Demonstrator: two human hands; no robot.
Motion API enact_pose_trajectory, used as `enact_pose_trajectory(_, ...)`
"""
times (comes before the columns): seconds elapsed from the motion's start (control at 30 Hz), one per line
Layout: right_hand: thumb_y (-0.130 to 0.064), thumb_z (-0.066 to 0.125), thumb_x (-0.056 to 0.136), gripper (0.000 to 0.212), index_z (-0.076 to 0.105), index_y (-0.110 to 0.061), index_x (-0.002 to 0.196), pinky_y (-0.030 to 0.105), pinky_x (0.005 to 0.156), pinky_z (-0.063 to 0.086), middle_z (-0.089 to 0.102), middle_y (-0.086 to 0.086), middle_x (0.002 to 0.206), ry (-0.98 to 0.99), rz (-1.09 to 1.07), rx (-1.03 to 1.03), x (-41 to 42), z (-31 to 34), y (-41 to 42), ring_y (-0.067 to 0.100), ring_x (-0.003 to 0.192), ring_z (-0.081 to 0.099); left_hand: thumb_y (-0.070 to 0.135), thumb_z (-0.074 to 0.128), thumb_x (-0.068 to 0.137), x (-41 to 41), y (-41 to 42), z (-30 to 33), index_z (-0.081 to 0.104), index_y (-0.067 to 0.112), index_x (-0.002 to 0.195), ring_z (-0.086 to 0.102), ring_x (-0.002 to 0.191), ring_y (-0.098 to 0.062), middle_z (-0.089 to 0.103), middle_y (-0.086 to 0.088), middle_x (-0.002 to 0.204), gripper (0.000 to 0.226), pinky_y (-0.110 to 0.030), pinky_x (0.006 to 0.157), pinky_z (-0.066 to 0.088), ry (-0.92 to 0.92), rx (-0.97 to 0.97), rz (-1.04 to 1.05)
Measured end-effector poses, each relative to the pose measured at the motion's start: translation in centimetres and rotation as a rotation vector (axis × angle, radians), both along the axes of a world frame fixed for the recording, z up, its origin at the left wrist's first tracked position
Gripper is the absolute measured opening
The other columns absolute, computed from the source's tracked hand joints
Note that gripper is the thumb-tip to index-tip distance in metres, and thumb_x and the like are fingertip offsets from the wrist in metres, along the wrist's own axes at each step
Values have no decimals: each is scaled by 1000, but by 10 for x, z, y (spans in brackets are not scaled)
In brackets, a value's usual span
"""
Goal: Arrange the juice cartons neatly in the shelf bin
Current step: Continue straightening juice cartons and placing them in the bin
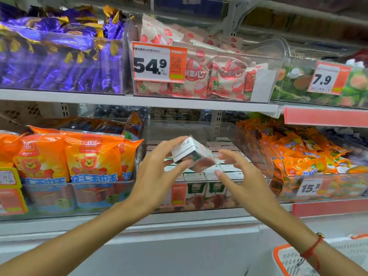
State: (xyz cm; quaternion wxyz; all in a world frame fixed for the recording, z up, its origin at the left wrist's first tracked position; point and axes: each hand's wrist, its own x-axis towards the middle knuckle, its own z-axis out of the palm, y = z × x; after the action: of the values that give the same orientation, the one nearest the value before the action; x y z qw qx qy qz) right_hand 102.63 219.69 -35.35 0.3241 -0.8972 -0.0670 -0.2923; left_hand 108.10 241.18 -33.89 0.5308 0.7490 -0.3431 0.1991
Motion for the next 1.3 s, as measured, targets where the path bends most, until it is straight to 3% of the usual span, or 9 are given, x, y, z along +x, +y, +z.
enact_pose_trajectory(0.13, -47, 48, 95, 32, 61, -35, 122, 24, 102, 36, 55, -17, 129, 161, -85, -251, 20, -14, -31, 6, 126, 46, 27, 68, 90, 57, -33, 9, 56, 28, 130, 60, 105, -6, 63, 9, 120, 41, -24, 89, 51, 49, -8, 123)
enact_pose_trajectory(0.27, -67, 29, 89, 51, 65, -41, 114, 13, 92, 35, 58, -26, 118, 141, -79, -295, 27, -22, -40, -4, 115, 49, 30, 68, 89, 117, -65, 11, 55, 25, 129, 65, 105, -24, 67, -1, 120, 42, -44, 91, 51, 62, 133, 285)
enact_pose_trajectory(0.4, -71, 17, 87, 58, 58, -47, 121, 14, 96, 31, 49, -32, 125, 148, -99, -355, 27, -27, -43, -8, 121, 40, 22, 68, 90, 160, -88, 8, 52, 21, 133, 60, 114, -28, 60, -6, 131, 47, -40, 95, 50, 90, 274, 210)
enact_pose_trajectory(0.57, -75, 3, 88, 62, 48, -53, 126, 15, 101, 22, 41, -33, 133, 166, -135, -421, 27, -34, -42, -8, 127, 31, 31, 66, 91, 191, -98, 22, 45, 30, 142, 55, 101, -18, 52, -1, 140, 54, -25, 82, 41, 96, 753, 168)
enact_pose_trajectory(0.7, -74, 1, 86, 66, 48, -52, 126, 12, 99, 18, 42, -31, 134, 148, -143, -417, 28, -37, -42, -8, 127, 31, 36, 60, 93, 198, -109, 23, 44, 20, 144, 46, 130, -25, 46, -7, 147, 55, -30, 103, 35, 175, 816, 59)
enact_pose_trajectory(0.93, -69, 2, 90, 65, 51, -47, 125, 17, 100, 24, 48, -27, 131, 131, -154, -436, 27, -37, -38, -2, 124, 38, 28, 50, 100, 204, -122, 4, 48, 14, 141, 48, 128, -28, 52, -13, 140, 43, -22, 89, 34, 368, 830, -10)
enact_pose_trajectory(1.07, -68, 4, 91, 64, 53, -45, 125, 20, 101, 28, 50, -26, 130, 123, -149, -435, 27, -35, -37, -1, 124, 41, 25, 39, 105, 204, -129, -1, 46, 10, 142, 46, 129, -31, 50, -17, 141, 41, -29, 99, 36, 374, 848, 19)
enact_pose_trajectory(1.23, -72, 15, 93, 57, 47, -46, 132, 4, 98, 21, 43, -34, 131, 169, -59, -384, 21, -26, -45, -10, 127, 34, 30, 30, 107, 198, -130, 5, 32, 21, 151, 28, 144, -25, 28, -3, 159, 46, -34, 116, 23, 299, 1040, 71)
enact_pose_trajectory(1.3, -71, 19, 89, 59, 46, -45, 134, -3, 95, 18, 41, -34, 134, 231, -5, -358, 17, -18, -53, -12, 127, 32, 28, 32, 106, 189, -128, 11, 40, 21, 147, 34, 140, -24, 32, -4, 157, 42, -35, 114, 28, 250, 1045, 78)
